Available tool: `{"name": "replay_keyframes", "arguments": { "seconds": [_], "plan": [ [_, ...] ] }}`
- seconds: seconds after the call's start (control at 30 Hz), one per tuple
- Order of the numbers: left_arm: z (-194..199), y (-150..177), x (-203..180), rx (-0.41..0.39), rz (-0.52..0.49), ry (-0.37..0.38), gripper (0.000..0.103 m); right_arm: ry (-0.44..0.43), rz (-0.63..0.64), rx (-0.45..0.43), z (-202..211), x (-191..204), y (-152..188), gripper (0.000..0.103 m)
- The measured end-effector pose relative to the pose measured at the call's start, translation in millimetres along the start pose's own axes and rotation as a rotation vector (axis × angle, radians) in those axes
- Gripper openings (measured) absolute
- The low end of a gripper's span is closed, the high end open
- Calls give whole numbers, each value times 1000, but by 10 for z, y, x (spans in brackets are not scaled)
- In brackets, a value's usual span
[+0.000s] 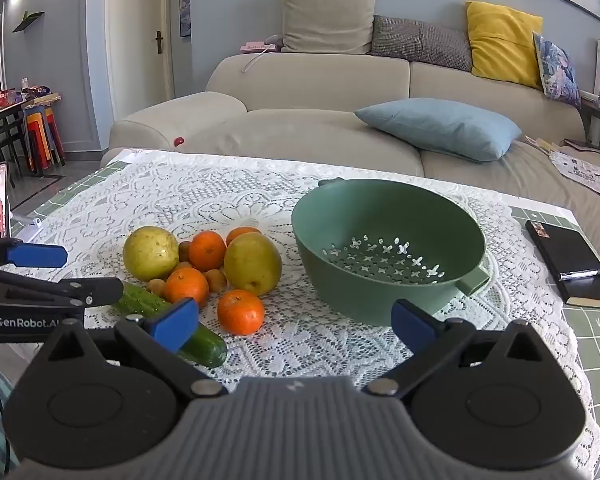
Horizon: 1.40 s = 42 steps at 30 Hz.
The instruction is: Organize fruits
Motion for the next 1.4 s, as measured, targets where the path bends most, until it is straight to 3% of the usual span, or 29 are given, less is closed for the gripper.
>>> {"name": "replay_keyframes", "arguments": {
  "seconds": [1.4],
  "plan": [
    [-9, 69, -16, 21, 25, 27, 89, -1, 13, 36, -56, 80, 54, 99]
  ]
}}
Point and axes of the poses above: each gripper's, at about its wrist camera, not at the fingertips, and z roughly against the way its jaws point, x to its left, y to its underside, the point moved 6 cm from there along -z, roughly the way its jaws point, and after that the axes turned 10 degrees about -x, right-handed, at the moved point
